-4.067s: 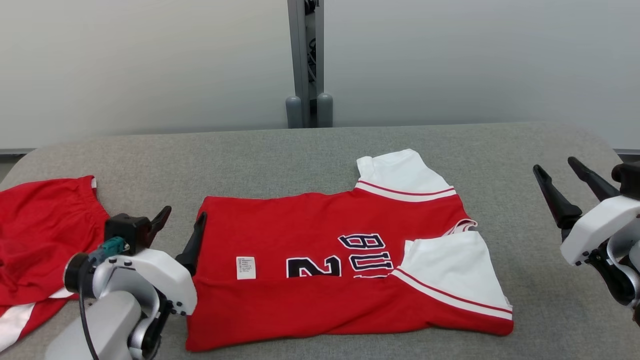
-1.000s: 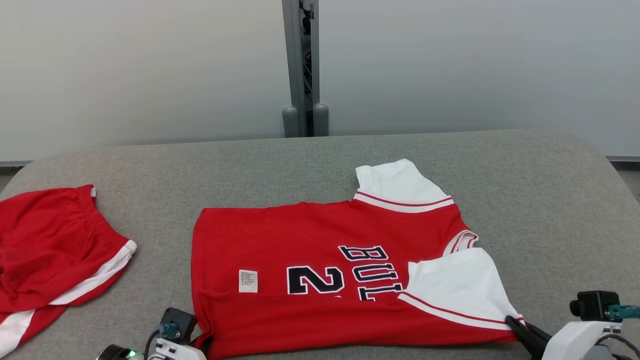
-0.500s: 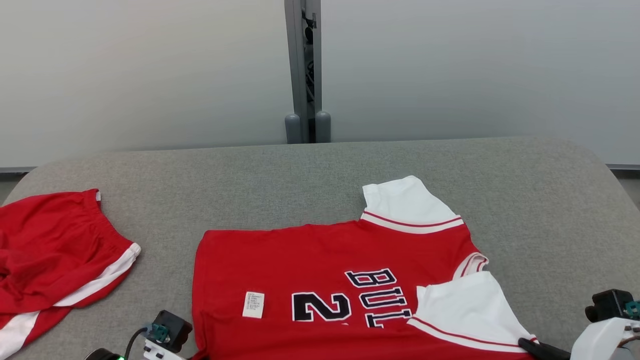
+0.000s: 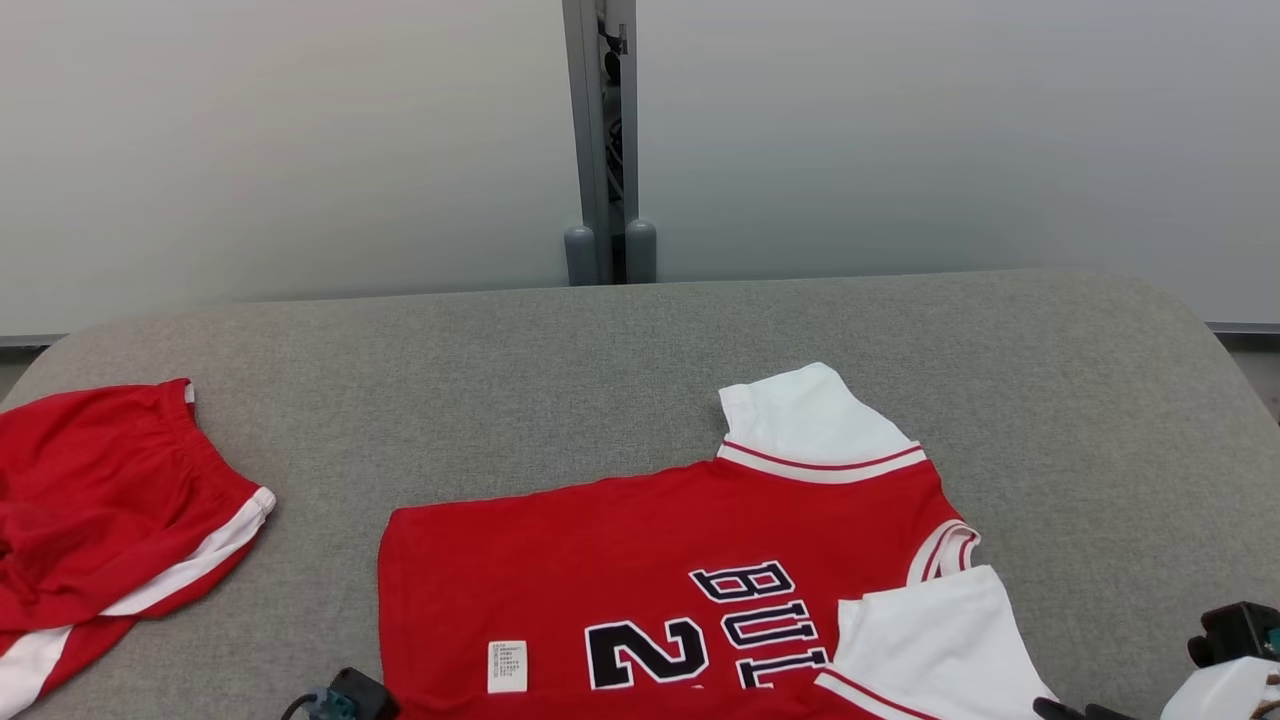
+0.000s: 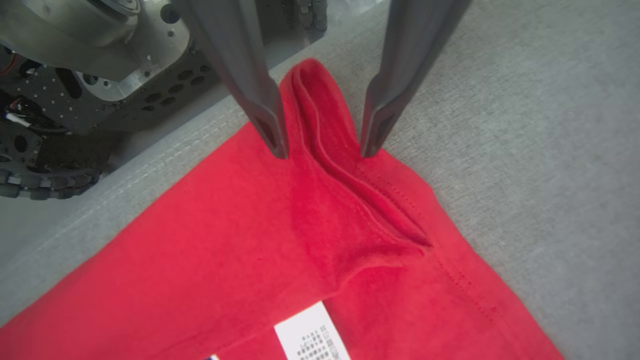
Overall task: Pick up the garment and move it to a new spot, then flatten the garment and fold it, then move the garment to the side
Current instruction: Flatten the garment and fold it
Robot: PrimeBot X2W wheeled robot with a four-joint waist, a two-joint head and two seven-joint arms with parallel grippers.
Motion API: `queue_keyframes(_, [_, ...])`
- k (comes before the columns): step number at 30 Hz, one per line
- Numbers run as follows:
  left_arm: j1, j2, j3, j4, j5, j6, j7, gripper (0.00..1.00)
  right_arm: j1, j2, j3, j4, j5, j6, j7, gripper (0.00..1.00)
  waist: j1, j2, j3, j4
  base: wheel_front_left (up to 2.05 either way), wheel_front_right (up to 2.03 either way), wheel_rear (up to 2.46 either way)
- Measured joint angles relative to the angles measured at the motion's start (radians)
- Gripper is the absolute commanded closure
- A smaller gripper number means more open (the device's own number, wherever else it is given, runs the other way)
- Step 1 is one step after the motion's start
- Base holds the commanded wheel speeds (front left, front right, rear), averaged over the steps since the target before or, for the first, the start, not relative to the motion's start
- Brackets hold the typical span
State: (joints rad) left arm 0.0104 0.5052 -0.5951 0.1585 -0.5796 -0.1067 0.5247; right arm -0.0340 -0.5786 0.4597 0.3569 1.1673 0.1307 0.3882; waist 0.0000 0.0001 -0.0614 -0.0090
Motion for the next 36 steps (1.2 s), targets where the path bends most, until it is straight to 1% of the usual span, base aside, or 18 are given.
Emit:
queue_keyframes(4, [-0.019,0.036,0.013,0.003,0.074,0.069,-0.012,0.00,-0.004,0.004,-0.044,-0.002,-0.062,0.000,-0.002,0.00,0.0000,0.0000,0.005,-0.004,0.00,0.00,0.00])
queue_keyframes(5, [-0.025,0.040,0.022,0.004,0.090,0.090,-0.023,0.00,-0.009,0.006,-0.058,-0.003,-0.080,0.000,-0.007,0.00,-0.0001,0.0000,0.006,-0.004,0.00,0.00,0.00])
queue_keyframes(7, [-0.045,0.031,0.048,0.009,0.114,0.145,-0.060,0.00,-0.026,0.009,-0.086,-0.007,-0.123,0.000,-0.028,0.00,0.0000,0.0000,0.009,-0.005,0.00,0.00,0.00])
queue_keyframes(10, [-0.088,-0.003,0.090,0.011,0.156,0.228,-0.161,0.00,-0.055,0.022,-0.126,-0.021,-0.195,0.000,-0.090,0.00,0.0000,0.0000,0.013,-0.004,0.00,0.00,0.00])
queue_keyframes(12, [-0.122,-0.028,0.113,0.019,0.181,0.266,-0.246,0.00,-0.080,0.036,-0.153,-0.026,-0.258,0.000,-0.155,0.00,-0.0001,0.0000,0.016,-0.003,0.00,0.00,0.00])
queue_keyframes(13, [-0.137,-0.047,0.124,0.024,0.184,0.282,-0.289,0.00,-0.091,0.043,-0.163,-0.027,-0.289,0.000,-0.188,0.00,0.0000,0.0000,0.018,-0.002,0.00,0.00,0.00])
queue_keyframes(18, [-0.191,-0.139,0.167,0.096,0.187,0.334,-0.493,0.00,-0.144,0.093,-0.191,-0.017,-0.459,0.000,-0.368,0.00,0.0000,0.0000,0.028,-0.001,0.00,0.00,0.00])
queue_keyframes(20, [-0.208,-0.173,0.180,0.145,0.187,0.345,-0.564,0.00,-0.162,0.119,-0.191,-0.005,-0.516,0.000,-0.434,0.00,-0.0001,0.0000,0.034,-0.002,0.00,0.00,0.00])
queue_keyframes(22, [-0.217,-0.202,0.183,0.201,0.184,0.346,-0.623,0.00,-0.176,0.142,-0.191,0.013,-0.581,0.000,-0.504,0.00,0.0000,0.0000,0.041,-0.005,0.00,0.00,0.00])
queue_keyframes(23, [-0.228,-0.216,0.188,0.258,0.183,0.346,-0.673,0.00,-0.195,0.164,-0.196,0.035,-0.638,0.000,-0.568,0.00,0.0000,0.0000,0.051,-0.009,0.00,0.00,0.00])
queue_keyframes(25, [-0.242,-0.236,0.189,0.315,0.180,0.341,-0.713,0.00,-0.207,0.194,-0.200,0.057,-0.679,0.000,-0.606,0.00,0.0000,0.0000,0.061,-0.013,0.00,0.00,0.00])
queue_keyframes(30, [-0.295,-0.249,0.191,0.438,0.180,0.322,-0.754,0.00,-0.226,0.266,-0.215,0.088,-0.729,0.000,-0.642,0.00,0.0000,0.0000,0.103,-0.023,0.00,0.00,0.00])
queue_keyframes(32, [-0.323,-0.250,0.191,0.482,0.183,0.319,-0.760,0.00,-0.234,0.285,-0.220,0.095,-0.734,0.000,-0.646,0.00,0.0000,0.0000,0.124,-0.028,0.00,0.00,0.00])
queue_keyframes(36, [-0.390,-0.231,0.174,0.589,0.214,0.314,-0.754,0.00,-0.247,0.306,-0.216,0.102,-0.740,0.000,-0.650,0.00,0.0000,0.0000,0.167,-0.042,0.00,0.00,0.00])
